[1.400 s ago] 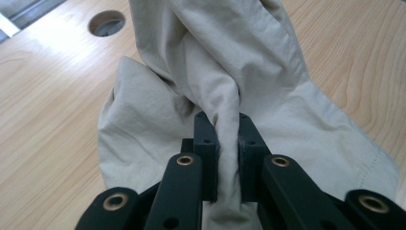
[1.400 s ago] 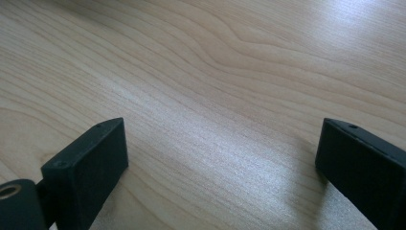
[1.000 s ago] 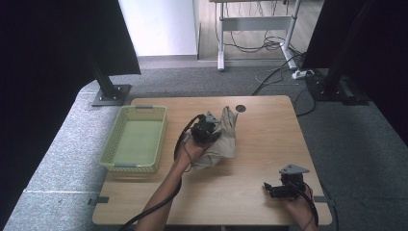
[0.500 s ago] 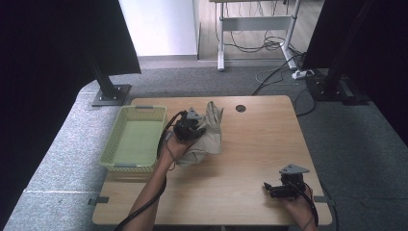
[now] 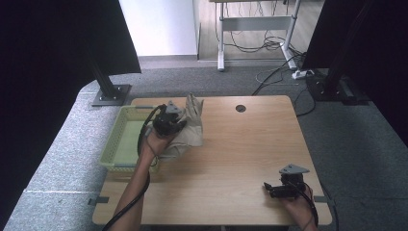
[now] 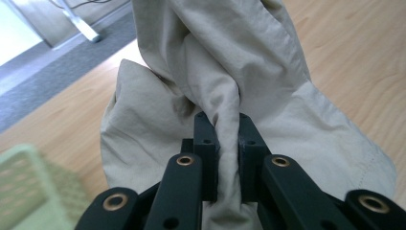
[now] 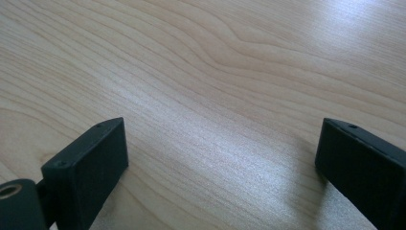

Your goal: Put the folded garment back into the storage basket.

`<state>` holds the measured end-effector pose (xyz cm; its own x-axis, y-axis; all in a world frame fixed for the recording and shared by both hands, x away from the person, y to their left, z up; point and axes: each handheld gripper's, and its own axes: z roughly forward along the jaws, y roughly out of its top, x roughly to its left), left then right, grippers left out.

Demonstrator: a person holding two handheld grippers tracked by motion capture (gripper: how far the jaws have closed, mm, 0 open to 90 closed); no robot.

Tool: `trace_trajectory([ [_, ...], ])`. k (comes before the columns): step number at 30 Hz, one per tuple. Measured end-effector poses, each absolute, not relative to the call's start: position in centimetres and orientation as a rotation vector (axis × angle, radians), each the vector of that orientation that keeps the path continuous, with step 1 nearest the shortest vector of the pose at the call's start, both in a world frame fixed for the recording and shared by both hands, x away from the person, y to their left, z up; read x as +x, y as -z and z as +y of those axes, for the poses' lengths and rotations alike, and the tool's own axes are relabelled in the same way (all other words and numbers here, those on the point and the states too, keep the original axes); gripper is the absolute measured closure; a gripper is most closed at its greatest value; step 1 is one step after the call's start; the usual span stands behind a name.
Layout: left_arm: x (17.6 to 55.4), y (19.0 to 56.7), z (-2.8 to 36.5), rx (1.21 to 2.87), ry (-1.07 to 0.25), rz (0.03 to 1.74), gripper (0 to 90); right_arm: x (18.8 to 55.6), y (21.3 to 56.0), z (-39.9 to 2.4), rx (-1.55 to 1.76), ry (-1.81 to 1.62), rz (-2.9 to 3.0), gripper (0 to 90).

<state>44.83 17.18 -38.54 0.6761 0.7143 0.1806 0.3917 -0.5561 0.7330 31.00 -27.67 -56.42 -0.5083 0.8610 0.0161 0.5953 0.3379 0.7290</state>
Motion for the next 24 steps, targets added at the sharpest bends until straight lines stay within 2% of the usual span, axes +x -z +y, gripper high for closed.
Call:
trace_trajectory([
  [4,44.9,38.3,18.1,2.214,-0.639,0.852,82.1,31.0,56.4,-27.7,1.286,-0.979,2.235,3.7],
  [5,45.0,38.1,19.9,2.215,-0.681,0.862,82.1,31.0,56.4,-27.7,1.286,-0.979,2.235,3.7],
  [9,45.2,38.2,21.4,2.208,-0.706,0.889,82.0,31.0,56.4,-27.7,1.286,-0.979,2.235,3.7],
  [11,45.4,38.3,23.5,2.200,-0.739,0.933,81.9,31.0,56.4,-27.7,1.286,-0.979,2.235,3.7],
  [24,45.8,39.8,29.5,2.189,-0.765,1.036,81.7,31.0,56.4,-27.6,1.295,-0.976,2.228,3.6],
])
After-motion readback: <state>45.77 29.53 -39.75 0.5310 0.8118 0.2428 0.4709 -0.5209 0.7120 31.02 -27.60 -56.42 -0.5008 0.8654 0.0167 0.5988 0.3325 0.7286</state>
